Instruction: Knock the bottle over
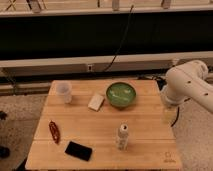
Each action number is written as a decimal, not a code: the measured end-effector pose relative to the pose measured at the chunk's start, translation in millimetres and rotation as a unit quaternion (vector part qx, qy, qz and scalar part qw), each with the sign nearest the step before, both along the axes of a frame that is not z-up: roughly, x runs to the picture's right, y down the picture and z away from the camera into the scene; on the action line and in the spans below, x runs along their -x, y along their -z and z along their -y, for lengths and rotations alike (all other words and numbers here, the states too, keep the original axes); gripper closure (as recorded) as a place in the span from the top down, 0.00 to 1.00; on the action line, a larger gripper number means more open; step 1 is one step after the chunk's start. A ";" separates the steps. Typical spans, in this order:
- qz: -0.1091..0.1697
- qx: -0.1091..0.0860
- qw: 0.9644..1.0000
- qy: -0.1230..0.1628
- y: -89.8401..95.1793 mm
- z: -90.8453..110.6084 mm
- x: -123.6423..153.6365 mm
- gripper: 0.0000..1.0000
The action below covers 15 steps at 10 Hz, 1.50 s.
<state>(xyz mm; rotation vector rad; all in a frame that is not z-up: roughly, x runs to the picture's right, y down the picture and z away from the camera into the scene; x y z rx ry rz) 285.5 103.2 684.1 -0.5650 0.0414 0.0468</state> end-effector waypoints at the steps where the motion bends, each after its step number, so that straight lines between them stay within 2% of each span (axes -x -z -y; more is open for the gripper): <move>1: 0.000 0.000 1.000 0.000 0.0 0.0 0.0 0.80; 8: 0.000 0.000 1.000 0.000 0.0 0.0 0.0 0.80; 10: -0.001 0.001 1.000 0.005 -2.1 -6.4 3.6 0.80; 13: -0.003 0.001 1.000 0.017 -12.9 -31.3 20.6 0.80; 15: -0.003 0.000 1.000 0.022 -12.4 -34.5 24.2 0.80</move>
